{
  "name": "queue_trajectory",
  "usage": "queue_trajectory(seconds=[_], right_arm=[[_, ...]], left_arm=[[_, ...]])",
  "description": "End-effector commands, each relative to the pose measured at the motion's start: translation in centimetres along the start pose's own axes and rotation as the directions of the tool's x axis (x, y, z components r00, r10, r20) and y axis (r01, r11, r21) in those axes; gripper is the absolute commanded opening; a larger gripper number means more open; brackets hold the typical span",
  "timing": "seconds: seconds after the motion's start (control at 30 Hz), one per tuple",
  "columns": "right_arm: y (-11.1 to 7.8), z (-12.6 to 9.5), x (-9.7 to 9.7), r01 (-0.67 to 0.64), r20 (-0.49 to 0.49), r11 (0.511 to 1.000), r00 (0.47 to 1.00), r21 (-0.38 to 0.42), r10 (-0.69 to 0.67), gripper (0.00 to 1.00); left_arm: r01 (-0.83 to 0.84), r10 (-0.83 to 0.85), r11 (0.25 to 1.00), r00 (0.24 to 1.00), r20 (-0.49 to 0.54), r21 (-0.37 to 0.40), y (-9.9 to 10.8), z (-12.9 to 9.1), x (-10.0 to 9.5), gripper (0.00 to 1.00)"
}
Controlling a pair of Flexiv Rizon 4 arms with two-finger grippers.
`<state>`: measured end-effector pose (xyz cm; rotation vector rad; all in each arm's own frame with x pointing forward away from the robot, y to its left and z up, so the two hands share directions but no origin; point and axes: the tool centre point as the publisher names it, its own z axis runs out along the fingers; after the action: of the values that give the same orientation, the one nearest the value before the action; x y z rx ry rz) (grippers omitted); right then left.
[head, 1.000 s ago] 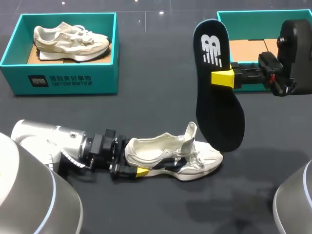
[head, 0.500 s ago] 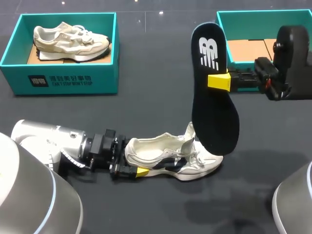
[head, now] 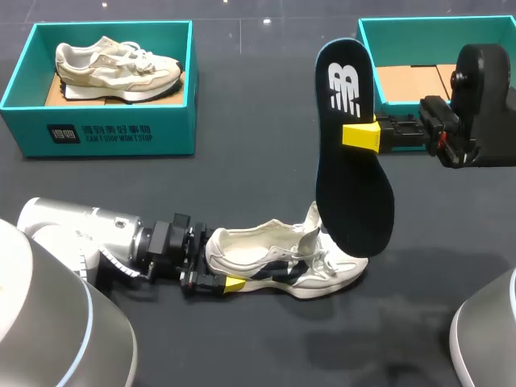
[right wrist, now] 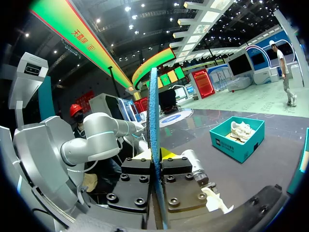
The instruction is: Take the shoe out of the shoebox, open the shoe tongue, remove and reinsert the insole, then place the shoe into the shoebox
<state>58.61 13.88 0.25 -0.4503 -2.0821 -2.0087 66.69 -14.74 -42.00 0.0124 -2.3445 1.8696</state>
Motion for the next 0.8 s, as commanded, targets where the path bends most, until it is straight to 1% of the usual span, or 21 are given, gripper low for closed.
queue_trajectory(seconds=[0.03, 0.2, 0.33, 0.57, 0.8], right_arm=[[-0.4, 0.1, 0.8, 0.0, 0.263, 1.0, 0.965, -0.007, 0.002, 0.0], [-0.4, 0.1, 0.8, 0.0, 0.263, 1.0, 0.965, -0.007, 0.002, 0.0], [-0.4, 0.1, 0.8, 0.0, 0.263, 1.0, 0.965, -0.007, 0.002, 0.0], [-0.4, 0.1, 0.8, 0.0, 0.263, 1.0, 0.965, -0.007, 0.002, 0.0], [-0.4, 0.1, 0.8, 0.0, 0.263, 1.0, 0.965, -0.007, 0.002, 0.0]], left_arm=[[0.006, -0.006, 1.0, 1.0, 0.001, -0.006, 0.1, -0.3, -0.1, 1.0], [0.015, -0.015, 1.0, 1.0, 0.011, -0.011, 0.0, -0.8, -0.1, 1.0], [0.009, -0.008, 0.999, 1.0, 0.014, -0.048, -0.5, -1.4, -0.1, 1.0], [-0.019, 0.021, 0.986, 1.0, 0.011, -0.166, -0.6, -2.6, -0.1, 1.0], [-0.029, 0.021, 0.956, 0.999, -0.03, -0.291, -0.4, -4.5, 0.2, 1.0]])
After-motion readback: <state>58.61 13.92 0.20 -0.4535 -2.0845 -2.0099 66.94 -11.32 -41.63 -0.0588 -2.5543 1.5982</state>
